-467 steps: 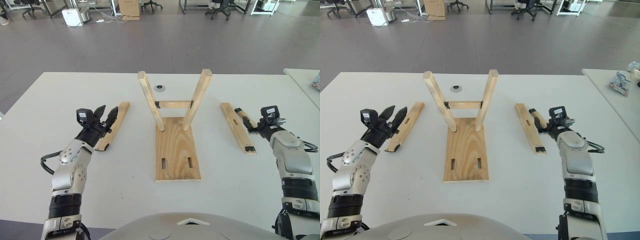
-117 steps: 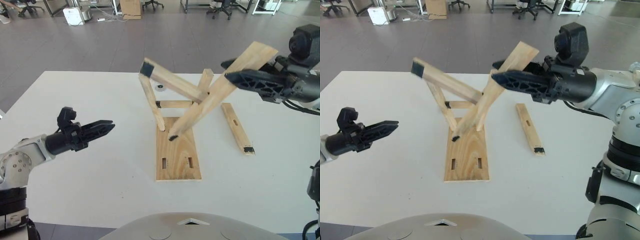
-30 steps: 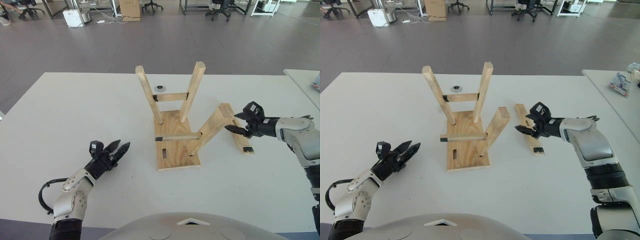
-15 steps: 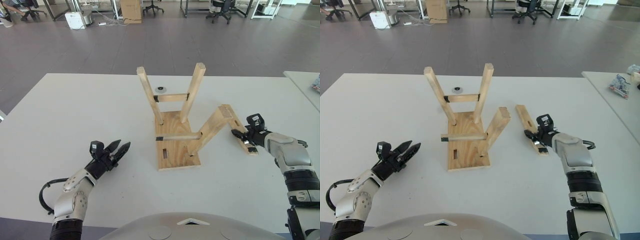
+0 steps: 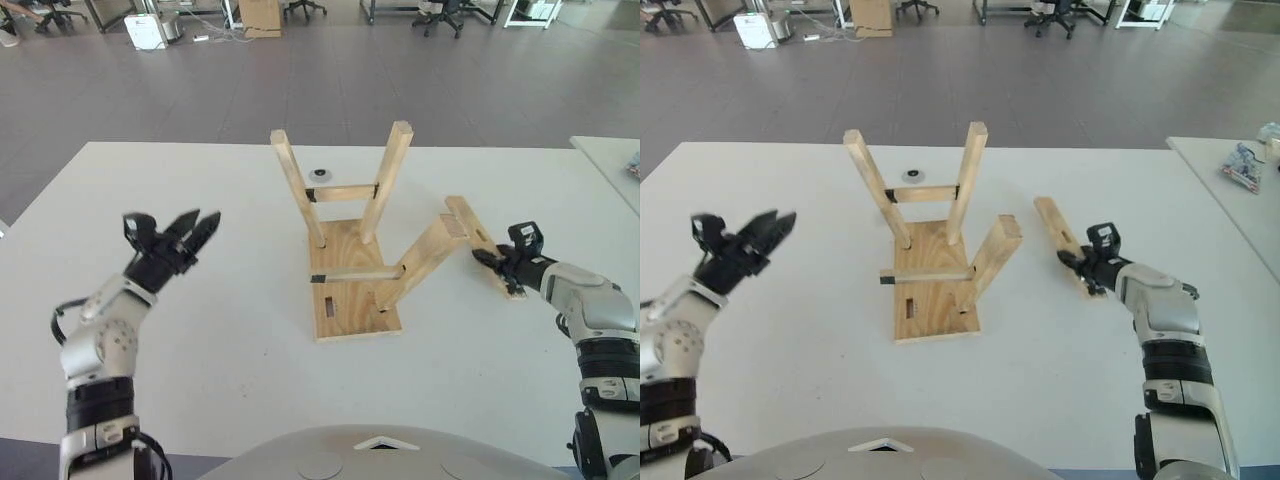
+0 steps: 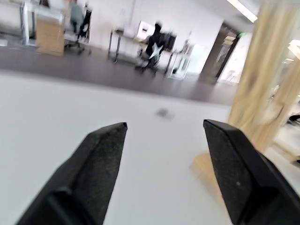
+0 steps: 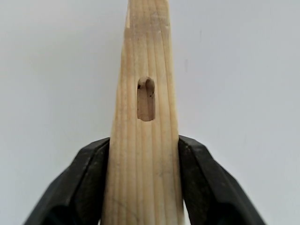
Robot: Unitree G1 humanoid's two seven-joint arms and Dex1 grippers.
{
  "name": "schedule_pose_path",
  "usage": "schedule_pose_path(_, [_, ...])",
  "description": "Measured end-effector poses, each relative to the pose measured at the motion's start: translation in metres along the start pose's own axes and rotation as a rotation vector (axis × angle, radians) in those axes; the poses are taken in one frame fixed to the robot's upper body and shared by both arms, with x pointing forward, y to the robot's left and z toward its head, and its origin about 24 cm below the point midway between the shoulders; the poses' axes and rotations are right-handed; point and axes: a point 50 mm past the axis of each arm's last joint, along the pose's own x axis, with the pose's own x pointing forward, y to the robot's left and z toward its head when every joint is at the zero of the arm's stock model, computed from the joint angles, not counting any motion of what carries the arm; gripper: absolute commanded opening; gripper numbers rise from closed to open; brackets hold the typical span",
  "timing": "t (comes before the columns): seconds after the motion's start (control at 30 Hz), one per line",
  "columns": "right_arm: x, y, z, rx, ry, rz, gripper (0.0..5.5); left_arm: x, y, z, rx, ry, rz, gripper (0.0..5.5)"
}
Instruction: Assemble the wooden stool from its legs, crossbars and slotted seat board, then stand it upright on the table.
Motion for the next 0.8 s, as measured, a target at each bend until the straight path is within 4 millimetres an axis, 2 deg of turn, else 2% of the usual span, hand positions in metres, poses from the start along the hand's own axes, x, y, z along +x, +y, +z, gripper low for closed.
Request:
schedule_pose_path(0.07, [-0.010, 0.021, 0.078, 0.006, -0.277, 0.222, 2.12, 0.021, -0.027, 0.048, -0.026, -0.060, -0.273, 3.00])
schedule_pose_path(0.1, [-0.021, 0.035, 0.110, -0.013, -0.380, 0.345, 2.12, 0.029, -0.040, 0.066, -0.029, -0.075, -0.382, 3.00])
schedule_pose_path(0.13, [-0.031, 0.047, 0.130, -0.023, -0.440, 0.458, 2.11, 0.034, -0.049, 0.079, -0.030, -0.079, -0.457, 3.00])
schedule_pose_path(0.2, [-0.047, 0.074, 0.153, -0.017, -0.478, 0.687, 2.11, 0.051, -0.071, 0.100, -0.039, -0.098, -0.609, 3.00])
schedule_pose_path(0.33, [-0.064, 0.109, 0.168, -0.053, -0.449, 0.940, 2.11, 0.076, -0.102, 0.118, -0.084, -0.122, -0.786, 3.00])
schedule_pose_path(0.53, [-0.066, 0.139, 0.160, -0.080, -0.346, 1.131, 2.11, 0.088, -0.118, 0.119, -0.160, -0.114, -0.874, 3.00])
schedule_pose_path(0.8, [-0.070, 0.153, 0.158, -0.093, -0.337, 1.203, 2.11, 0.096, -0.130, 0.111, -0.219, -0.093, -0.884, 4.27])
